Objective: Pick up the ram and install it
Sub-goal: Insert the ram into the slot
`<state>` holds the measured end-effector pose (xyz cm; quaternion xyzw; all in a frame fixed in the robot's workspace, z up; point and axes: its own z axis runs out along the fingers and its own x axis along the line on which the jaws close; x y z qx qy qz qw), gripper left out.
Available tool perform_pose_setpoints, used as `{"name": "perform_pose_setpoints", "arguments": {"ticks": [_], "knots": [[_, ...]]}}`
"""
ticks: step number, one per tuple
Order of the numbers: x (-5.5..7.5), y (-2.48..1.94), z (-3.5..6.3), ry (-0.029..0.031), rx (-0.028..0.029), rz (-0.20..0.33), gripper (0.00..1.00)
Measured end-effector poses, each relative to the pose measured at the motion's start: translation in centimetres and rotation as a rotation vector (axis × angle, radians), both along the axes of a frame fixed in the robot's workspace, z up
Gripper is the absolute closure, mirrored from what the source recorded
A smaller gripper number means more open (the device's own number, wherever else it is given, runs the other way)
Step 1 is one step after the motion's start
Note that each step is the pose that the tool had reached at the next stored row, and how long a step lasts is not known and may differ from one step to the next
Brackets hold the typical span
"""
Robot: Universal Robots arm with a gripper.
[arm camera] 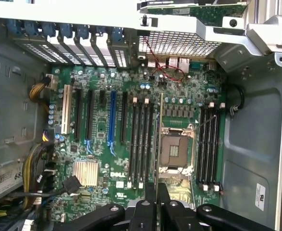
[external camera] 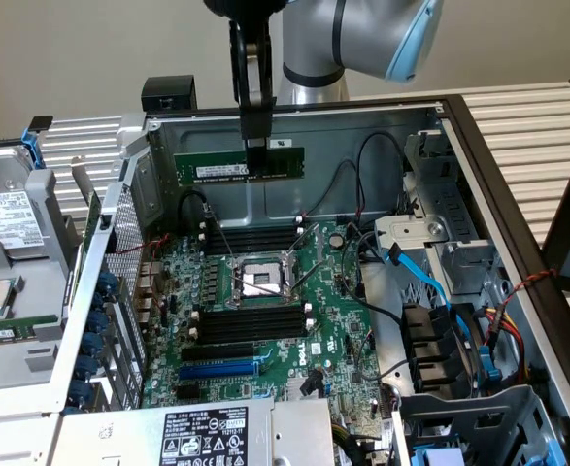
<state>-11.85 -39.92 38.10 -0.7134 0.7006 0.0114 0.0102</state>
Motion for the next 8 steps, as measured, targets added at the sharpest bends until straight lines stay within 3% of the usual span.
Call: {"name": "perform_pose_setpoints", "arguments": {"ticks": [6, 8], "knots": [[0.22, 0.81, -0.64, -0.0005, -0.0067, -0.004, 0.86], [0.24, 0.88, -1.01, -0.0029, -0.0159, -0.017, 0.86]]}}
